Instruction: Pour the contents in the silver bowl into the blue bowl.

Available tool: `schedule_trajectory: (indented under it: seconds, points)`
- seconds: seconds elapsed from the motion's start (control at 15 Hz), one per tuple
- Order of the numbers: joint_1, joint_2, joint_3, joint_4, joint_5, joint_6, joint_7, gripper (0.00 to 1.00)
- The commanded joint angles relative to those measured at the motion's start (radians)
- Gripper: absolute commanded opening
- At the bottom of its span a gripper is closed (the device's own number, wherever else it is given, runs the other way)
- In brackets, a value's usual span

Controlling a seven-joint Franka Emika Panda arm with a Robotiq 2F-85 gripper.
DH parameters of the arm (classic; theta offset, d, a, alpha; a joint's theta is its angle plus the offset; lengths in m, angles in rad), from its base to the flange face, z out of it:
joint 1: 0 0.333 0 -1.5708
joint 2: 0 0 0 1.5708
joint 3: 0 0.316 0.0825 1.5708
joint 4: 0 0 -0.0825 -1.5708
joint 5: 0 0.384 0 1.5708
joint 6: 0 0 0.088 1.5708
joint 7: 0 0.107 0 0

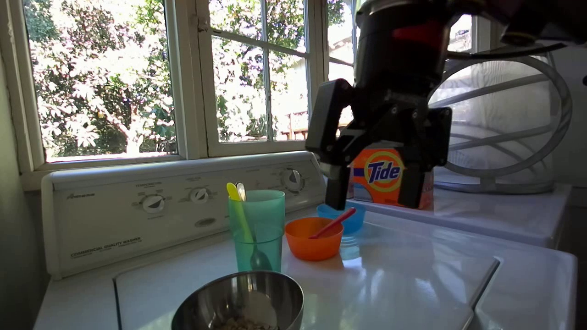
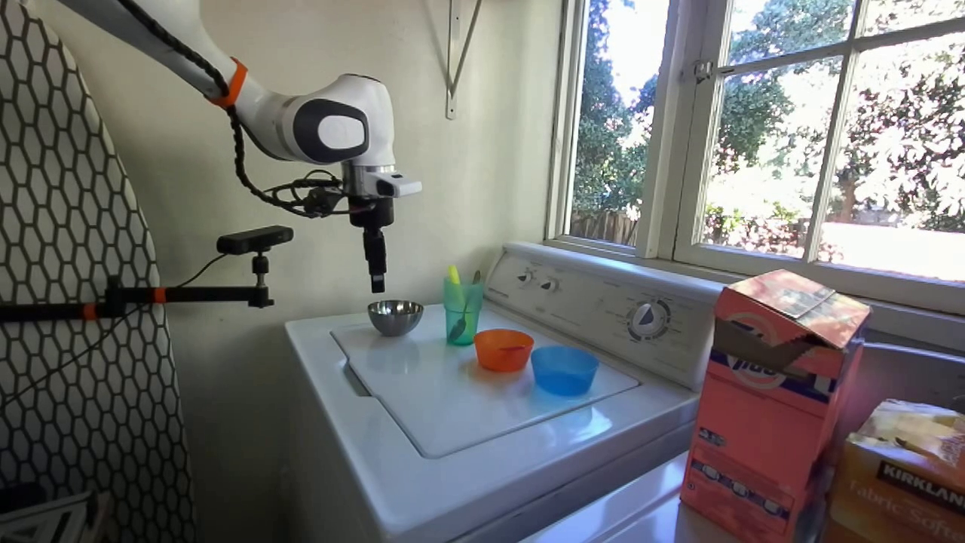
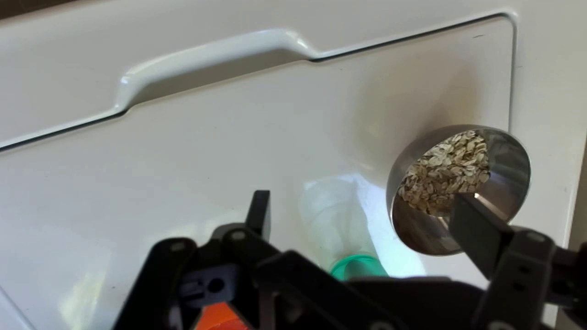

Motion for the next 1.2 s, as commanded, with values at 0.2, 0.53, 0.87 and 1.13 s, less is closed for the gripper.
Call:
schedule_trajectory:
  seconds: [0.2, 0.53, 0.87, 1.13]
  points:
    - [0.052, 0.216, -0.005, 0.172, -0.040, -0.014, 0.114, 1.00]
    - [0.097, 0.307, -0.024, 0.233, -0.056, -0.021, 0.112, 1.00]
    - [0.112, 0.363, -0.042, 0.248, -0.036, 0.000, 0.025, 1.00]
    - [0.113, 0.391, -0.053, 0.258, -0.007, 0.014, -0.033, 0.82]
